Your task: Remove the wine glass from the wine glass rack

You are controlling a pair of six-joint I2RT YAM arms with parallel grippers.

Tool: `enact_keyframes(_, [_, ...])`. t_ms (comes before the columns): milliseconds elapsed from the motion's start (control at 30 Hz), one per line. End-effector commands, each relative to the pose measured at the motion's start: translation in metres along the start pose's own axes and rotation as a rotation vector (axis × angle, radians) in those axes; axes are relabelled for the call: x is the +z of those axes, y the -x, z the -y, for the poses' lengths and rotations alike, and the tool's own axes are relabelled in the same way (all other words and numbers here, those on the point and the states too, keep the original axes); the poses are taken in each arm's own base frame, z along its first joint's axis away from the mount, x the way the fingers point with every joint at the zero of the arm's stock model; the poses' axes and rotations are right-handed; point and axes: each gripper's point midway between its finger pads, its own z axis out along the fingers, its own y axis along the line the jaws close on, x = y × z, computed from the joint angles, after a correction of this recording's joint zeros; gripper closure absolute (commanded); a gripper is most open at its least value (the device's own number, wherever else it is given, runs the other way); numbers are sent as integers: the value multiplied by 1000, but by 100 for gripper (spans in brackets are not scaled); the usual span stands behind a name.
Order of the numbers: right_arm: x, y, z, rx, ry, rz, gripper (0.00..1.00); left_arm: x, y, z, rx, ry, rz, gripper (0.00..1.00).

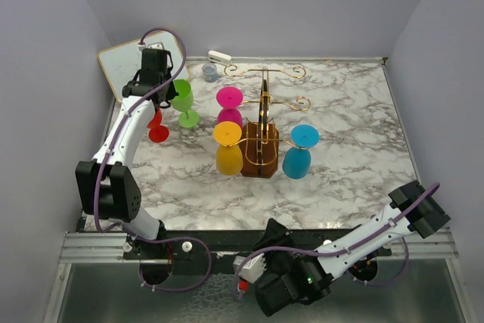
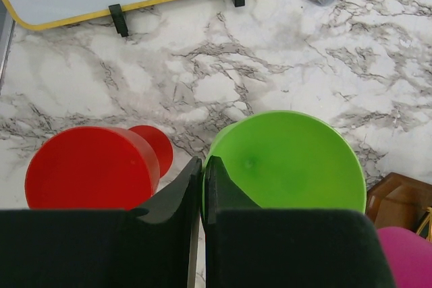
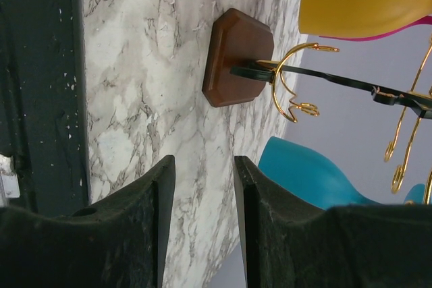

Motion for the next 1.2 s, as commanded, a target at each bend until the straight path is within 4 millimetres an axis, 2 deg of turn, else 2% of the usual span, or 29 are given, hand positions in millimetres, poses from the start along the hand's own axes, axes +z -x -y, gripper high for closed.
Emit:
enact_keyframes(0, [-4, 5, 9, 67, -45, 13, 60, 17, 4, -2, 8, 22, 31, 94])
enact_keyframes(233, [-6, 4, 13, 81, -57, 17, 60, 38, -10, -1, 23, 38, -28, 93])
enact_keyframes(333, [-5, 4, 13, 83, -59, 17, 60, 43, -13, -1, 33, 45, -45, 85])
enact_keyframes(533, [-5, 4, 13, 86, -63, 18, 60, 41, -12, -4, 33, 64, -52, 75])
enact_keyframes(700, [-6, 9, 14, 98, -59, 25, 60, 14, 9, -9, 11, 79, 5, 73])
enact_keyframes(800, [-7, 17, 17, 103, -57, 41, 60, -15, 25, -12, -12, 67, 69, 73])
enact_keyframes(867, [-10, 30, 24, 123, -59, 75, 60, -37, 29, -13, -42, 48, 108, 73])
enact_keyframes(933, [-15, 50, 38, 159, -64, 141, 60, -68, 31, -14, -83, 2, 171, 73])
enact_keyframes(1000, [-25, 75, 62, 203, -81, 239, 59, -91, 22, -18, -137, -34, 222, 73])
enact_keyframes(1033, [-30, 87, 81, 226, -108, 290, 59, -101, 14, -20, -163, -50, 243, 73])
enact_keyframes(1100, [-40, 100, 131, 311, -179, 371, 56, -123, 1, -24, -206, -97, 295, 73])
enact_keyframes(1167, [-44, 99, 189, 427, -239, 419, 55, -141, -13, -29, -241, -128, 339, 73])
